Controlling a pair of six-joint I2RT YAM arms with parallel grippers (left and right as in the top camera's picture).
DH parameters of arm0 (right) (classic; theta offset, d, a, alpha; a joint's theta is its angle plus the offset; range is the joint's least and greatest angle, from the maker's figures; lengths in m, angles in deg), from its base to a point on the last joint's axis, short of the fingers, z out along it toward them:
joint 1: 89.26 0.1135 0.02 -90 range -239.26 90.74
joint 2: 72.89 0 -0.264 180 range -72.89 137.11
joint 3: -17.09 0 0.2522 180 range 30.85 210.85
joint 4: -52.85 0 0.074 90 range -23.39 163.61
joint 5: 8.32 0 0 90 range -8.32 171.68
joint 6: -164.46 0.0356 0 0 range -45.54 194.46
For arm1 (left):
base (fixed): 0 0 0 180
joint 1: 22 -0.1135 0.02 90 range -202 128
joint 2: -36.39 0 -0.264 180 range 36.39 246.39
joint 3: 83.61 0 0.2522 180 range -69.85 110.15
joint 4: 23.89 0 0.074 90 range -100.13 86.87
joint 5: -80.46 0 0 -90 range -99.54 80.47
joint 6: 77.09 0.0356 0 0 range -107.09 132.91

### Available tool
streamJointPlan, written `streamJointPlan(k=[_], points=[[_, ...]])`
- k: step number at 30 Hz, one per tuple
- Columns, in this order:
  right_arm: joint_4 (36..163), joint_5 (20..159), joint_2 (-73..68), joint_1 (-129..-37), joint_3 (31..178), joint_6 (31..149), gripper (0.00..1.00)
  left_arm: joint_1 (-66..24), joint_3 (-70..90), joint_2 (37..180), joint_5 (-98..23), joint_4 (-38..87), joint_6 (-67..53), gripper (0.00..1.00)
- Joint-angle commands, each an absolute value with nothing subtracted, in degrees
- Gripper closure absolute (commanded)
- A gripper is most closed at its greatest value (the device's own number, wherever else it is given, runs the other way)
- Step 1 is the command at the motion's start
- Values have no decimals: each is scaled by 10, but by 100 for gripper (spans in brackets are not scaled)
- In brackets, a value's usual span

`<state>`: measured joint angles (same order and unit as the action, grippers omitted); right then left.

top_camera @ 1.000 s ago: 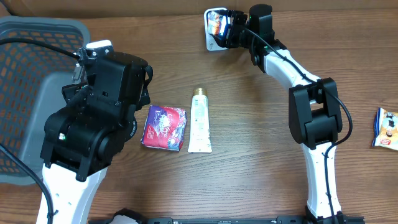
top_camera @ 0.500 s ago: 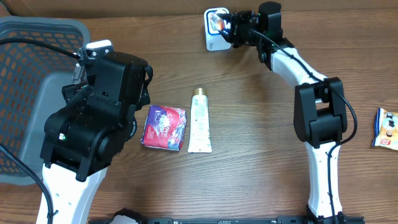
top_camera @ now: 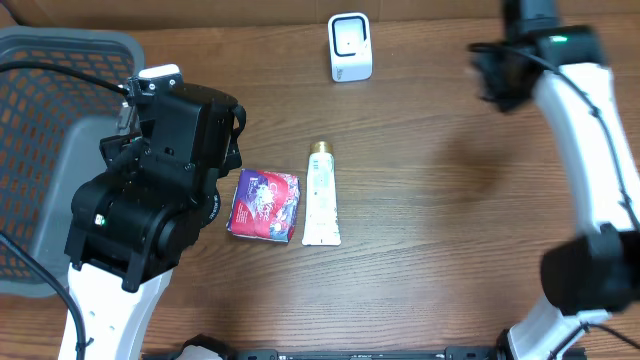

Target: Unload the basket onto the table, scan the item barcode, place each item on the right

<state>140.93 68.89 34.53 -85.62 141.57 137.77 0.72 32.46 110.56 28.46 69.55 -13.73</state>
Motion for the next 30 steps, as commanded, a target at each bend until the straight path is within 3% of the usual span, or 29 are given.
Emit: streamJointPlan(k=[1, 6, 10, 11, 12, 13, 14, 17, 25, 28, 30], points=[[1485, 406, 355, -925, 1394, 1346, 44, 4, 333, 1106, 292, 695, -141, 0], [1456, 399, 365, -1070, 1297, 1337, 45, 4, 333, 1106, 292, 695, -141, 0], [1370, 476, 384, -1190, 1222, 1212, 44, 4, 333, 1106, 292, 695, -141, 0], [1355, 491, 386, -1211, 1211, 1183, 41, 4, 333, 1106, 292, 695, -141, 0], [1342, 504, 388, -1235, 1201, 1153, 30, 4, 333, 1106, 292, 695, -141, 0], [1338, 510, 388, -1251, 1199, 1134, 7, 4, 333, 1106, 292, 695, -141, 0], [1335, 520, 388, -1269, 1201, 1118, 0, 4, 333, 1106, 292, 695, -141, 0], [1346, 617, 380, -1305, 1243, 1090, 0, 4, 333, 1106, 292, 695, -141, 0], [1463, 1054, 361, -1271, 1397, 924, 0, 4, 333, 1106, 292, 695, -141, 0], [1497, 1141, 360, -1207, 1389, 854, 0, 4, 333, 1106, 292, 695, -141, 0], [1516, 1152, 363, -1099, 1365, 783, 0, 4, 333, 1106, 292, 695, -141, 0]])
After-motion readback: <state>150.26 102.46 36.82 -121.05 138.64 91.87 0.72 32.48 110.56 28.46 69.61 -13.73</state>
